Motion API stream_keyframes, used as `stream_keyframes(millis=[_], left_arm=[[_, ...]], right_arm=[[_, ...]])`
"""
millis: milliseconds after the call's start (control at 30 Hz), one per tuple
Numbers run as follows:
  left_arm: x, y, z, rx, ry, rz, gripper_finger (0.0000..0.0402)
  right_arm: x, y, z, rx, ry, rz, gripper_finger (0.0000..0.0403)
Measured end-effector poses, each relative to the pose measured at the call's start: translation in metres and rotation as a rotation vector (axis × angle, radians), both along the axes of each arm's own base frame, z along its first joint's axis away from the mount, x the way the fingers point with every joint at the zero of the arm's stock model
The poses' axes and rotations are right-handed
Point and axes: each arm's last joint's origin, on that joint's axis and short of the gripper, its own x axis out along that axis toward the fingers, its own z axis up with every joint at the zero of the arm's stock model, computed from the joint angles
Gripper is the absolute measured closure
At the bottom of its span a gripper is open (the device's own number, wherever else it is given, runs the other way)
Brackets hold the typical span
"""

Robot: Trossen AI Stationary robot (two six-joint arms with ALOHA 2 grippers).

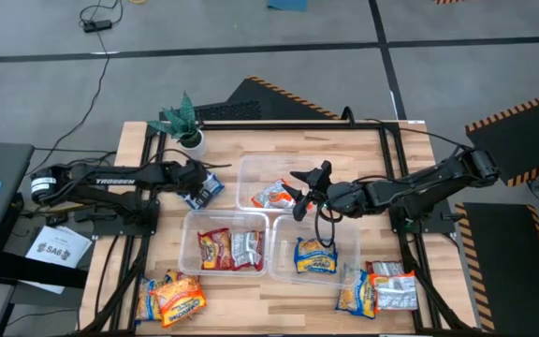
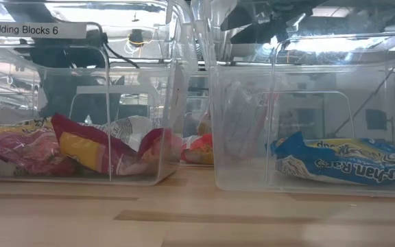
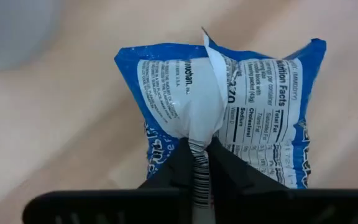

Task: Sort Maruchan noodles
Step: Put the blue noodle pack into the bottom right transparent bin

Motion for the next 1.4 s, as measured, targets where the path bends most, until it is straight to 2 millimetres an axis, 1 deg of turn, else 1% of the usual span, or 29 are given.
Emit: stream_keyframes(millis=[100,233,333,433,633,700,867,967,1100,1300,1400], left_arm=[[0.002,-0.009,0.011,0.008,-0.007,-0.076,0.0399],[0.005,-0.021,0.031,0.128,-0.053,-0.137,0.0400],[0.006,-0.029,0.046,0.225,-0.099,-0.146,0.0400],[0.004,-0.037,0.054,0.283,-0.130,-0.168,0.0400],[0.006,-0.045,0.078,0.479,-0.189,-0.144,0.0400],[0.007,-0.049,0.085,0.520,-0.215,-0.141,0.0400],[0.009,-0.055,0.095,0.634,-0.261,-0.098,0.0401],[0.013,-0.059,0.104,0.683,-0.324,-0.071,0.0401],[0.020,-0.070,0.113,0.744,-0.426,-0.091,0.0401],[0.030,-0.093,0.128,0.793,-0.606,-0.192,0.0401],[0.032,-0.103,0.130,0.814,-0.719,-0.257,0.0401]], right_arm=[[0.000,0.000,0.000,0.000,0.001,0.000,0.0163],[0.000,0.000,0.000,0.000,0.001,0.000,0.0163],[0.000,0.000,0.000,0.000,0.001,0.001,0.0163],[0.000,0.000,0.000,0.000,0.001,0.001,0.0163],[0.000,0.000,0.000,0.000,0.001,0.002,0.0163],[0.000,0.000,0.000,0.000,0.000,0.002,0.0163],[0.000,0.000,0.000,0.000,0.001,0.002,0.0163],[0.000,0.000,0.000,0.000,-0.002,0.002,0.0163],[0.000,0.000,0.000,-0.001,-0.002,0.000,0.0163],[0.000,0.000,0.001,-0.001,-0.007,-0.003,0.0163],[0.000,0.000,0.002,0.001,-0.016,-0.004,0.0163]])
